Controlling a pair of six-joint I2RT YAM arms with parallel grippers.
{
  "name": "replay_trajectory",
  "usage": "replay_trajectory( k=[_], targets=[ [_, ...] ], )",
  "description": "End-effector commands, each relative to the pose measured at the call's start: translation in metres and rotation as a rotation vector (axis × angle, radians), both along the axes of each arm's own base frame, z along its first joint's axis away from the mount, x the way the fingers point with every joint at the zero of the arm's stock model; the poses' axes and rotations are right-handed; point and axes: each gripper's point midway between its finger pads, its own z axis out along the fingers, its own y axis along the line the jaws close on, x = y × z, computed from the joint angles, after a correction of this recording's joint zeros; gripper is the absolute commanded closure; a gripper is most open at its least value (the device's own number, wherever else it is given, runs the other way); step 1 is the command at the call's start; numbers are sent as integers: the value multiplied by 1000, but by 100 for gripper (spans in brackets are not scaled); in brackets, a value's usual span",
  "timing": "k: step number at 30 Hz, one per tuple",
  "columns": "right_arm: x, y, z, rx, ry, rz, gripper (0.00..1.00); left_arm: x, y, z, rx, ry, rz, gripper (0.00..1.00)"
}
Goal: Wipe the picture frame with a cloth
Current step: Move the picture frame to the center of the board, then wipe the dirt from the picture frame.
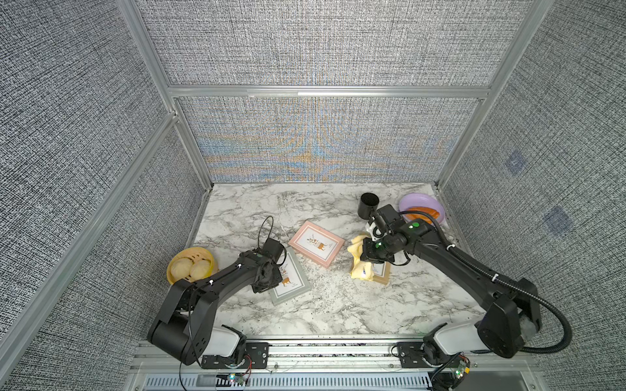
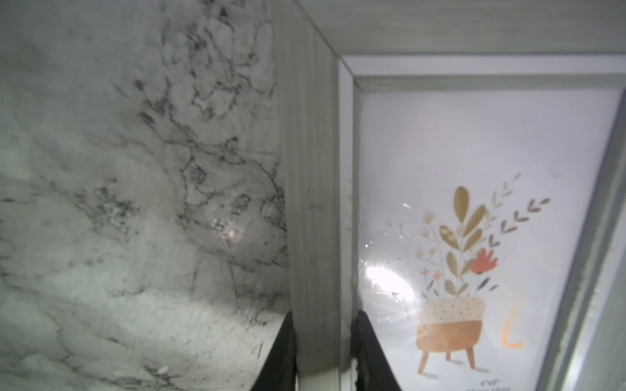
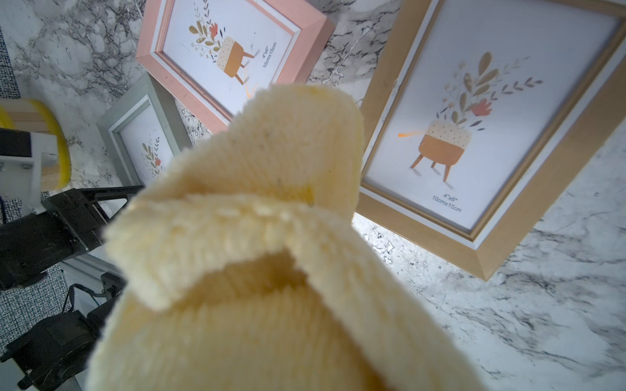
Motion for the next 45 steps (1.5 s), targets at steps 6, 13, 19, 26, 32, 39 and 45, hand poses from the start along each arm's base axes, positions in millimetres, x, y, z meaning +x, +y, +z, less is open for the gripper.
replay_trajectory(
  k=[6, 13, 19, 26, 32, 39, 45],
  targets=[
    [-15, 44, -12, 81, 43, 146, 100, -81, -16, -13, 38, 272, -227, 91],
    [-30, 80, -22, 129, 80, 215, 100, -100, -40, -7, 42, 264, -345, 91],
    [-37, 106, -27, 164, 109, 219, 100, -101, -45, 1, 47, 206, -393, 73],
    [-34, 129, -40, 157, 132, 146, 100, -75, -63, 27, -5, 81, -412, 44],
    [-31, 144, -51, 133, 117, 81, 100, -67, -51, 28, -95, -49, -316, 43],
    [-18, 176, -66, 137, 86, 43, 100, -52, -48, 26, -215, -128, -287, 38],
    [-11, 195, -78, 134, 86, 43, 100, -44, -58, 31, -253, -155, -323, 31]
  ],
)
